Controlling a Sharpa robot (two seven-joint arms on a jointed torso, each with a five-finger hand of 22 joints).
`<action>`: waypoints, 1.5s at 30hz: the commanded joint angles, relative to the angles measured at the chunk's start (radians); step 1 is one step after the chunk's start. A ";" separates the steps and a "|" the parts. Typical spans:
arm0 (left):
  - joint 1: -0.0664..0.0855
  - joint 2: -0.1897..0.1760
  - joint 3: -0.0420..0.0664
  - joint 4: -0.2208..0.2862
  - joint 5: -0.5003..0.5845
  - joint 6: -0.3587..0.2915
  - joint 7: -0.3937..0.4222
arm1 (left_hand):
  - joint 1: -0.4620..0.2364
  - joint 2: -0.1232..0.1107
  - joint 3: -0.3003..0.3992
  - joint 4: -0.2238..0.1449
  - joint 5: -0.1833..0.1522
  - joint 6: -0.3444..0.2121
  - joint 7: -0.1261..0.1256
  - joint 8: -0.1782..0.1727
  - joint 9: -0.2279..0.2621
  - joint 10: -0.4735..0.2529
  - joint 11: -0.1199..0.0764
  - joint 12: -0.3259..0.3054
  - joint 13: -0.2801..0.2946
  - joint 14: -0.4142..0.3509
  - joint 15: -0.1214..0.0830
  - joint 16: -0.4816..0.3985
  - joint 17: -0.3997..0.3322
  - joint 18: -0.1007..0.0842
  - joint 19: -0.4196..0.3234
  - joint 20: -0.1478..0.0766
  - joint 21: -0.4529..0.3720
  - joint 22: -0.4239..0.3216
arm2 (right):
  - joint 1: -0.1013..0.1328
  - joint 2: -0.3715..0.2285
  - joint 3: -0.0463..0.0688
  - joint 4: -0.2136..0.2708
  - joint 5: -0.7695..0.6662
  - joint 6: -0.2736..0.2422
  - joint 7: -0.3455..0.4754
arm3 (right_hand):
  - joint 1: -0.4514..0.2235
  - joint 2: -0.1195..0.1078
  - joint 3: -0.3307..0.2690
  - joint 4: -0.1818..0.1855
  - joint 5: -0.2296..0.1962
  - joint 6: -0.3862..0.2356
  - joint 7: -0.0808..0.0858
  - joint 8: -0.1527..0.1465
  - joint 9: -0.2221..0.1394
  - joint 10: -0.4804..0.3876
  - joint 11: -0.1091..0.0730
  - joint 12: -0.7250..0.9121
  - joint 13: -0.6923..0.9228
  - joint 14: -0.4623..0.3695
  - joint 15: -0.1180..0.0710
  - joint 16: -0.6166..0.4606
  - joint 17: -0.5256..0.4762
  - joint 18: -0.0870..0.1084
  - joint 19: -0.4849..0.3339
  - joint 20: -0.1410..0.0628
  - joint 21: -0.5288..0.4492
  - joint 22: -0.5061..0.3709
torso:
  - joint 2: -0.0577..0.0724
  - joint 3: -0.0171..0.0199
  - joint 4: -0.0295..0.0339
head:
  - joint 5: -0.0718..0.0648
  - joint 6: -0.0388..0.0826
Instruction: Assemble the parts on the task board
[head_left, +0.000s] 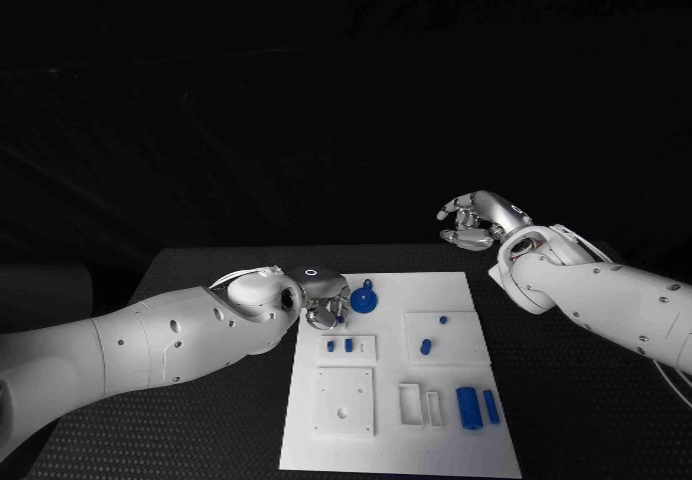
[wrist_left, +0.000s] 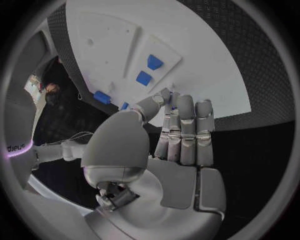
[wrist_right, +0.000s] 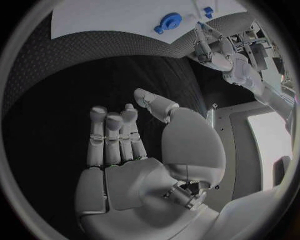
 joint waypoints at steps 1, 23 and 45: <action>-0.001 0.003 0.000 -0.002 0.011 -0.008 0.003 | 0.002 -0.008 0.003 0.005 0.005 0.007 0.001 0.005 0.001 0.008 0.002 -0.007 0.002 0.005 -0.003 -0.005 0.001 0.067 0.001 -0.004 0.005 0.002 | 0.000 0.001 0.001 0.002 -0.001 0.000 0.009 | 0.002 0.005 -0.002 -0.004 0.005 0.001 0.006 -0.006 -0.002 -0.007 0.002 -0.007 -0.002 -0.005 0.000 -0.004 -0.002 0.020 -0.006 0.001 -0.005 -0.001 | 0.000 0.0006 -0.0001 | 0.000 0.000; -0.011 0.014 -0.005 -0.009 0.023 -0.003 0.006 | 0.005 -0.008 0.006 0.006 0.006 0.006 0.001 0.004 0.000 0.009 0.002 -0.009 0.003 0.006 -0.003 -0.006 0.004 0.067 0.001 -0.004 0.004 0.003 | 0.000 0.004 0.001 0.005 -0.001 0.002 0.010 | 0.002 0.006 -0.003 -0.005 0.005 0.001 0.006 -0.006 -0.002 -0.008 0.003 -0.006 -0.003 -0.006 0.000 -0.004 -0.002 0.020 -0.007 0.001 -0.005 -0.001 | 0.000 0.0007 0.0003 | 0.000 -0.002; -0.015 0.021 -0.005 -0.015 0.045 0.001 0.010 | 0.005 -0.008 0.007 0.007 0.005 0.006 0.002 0.003 -0.001 0.008 0.002 -0.011 0.004 0.006 -0.003 -0.007 0.005 0.067 0.001 -0.004 0.004 0.004 | 0.000 0.006 0.001 0.007 -0.001 0.004 0.011 | 0.002 0.007 -0.004 -0.005 0.005 0.001 0.006 -0.005 -0.002 -0.008 0.003 -0.006 -0.003 -0.007 0.000 -0.003 -0.003 0.020 -0.007 0.002 -0.005 -0.001 | 0.000 0.0006 0.0006 | -0.001 -0.002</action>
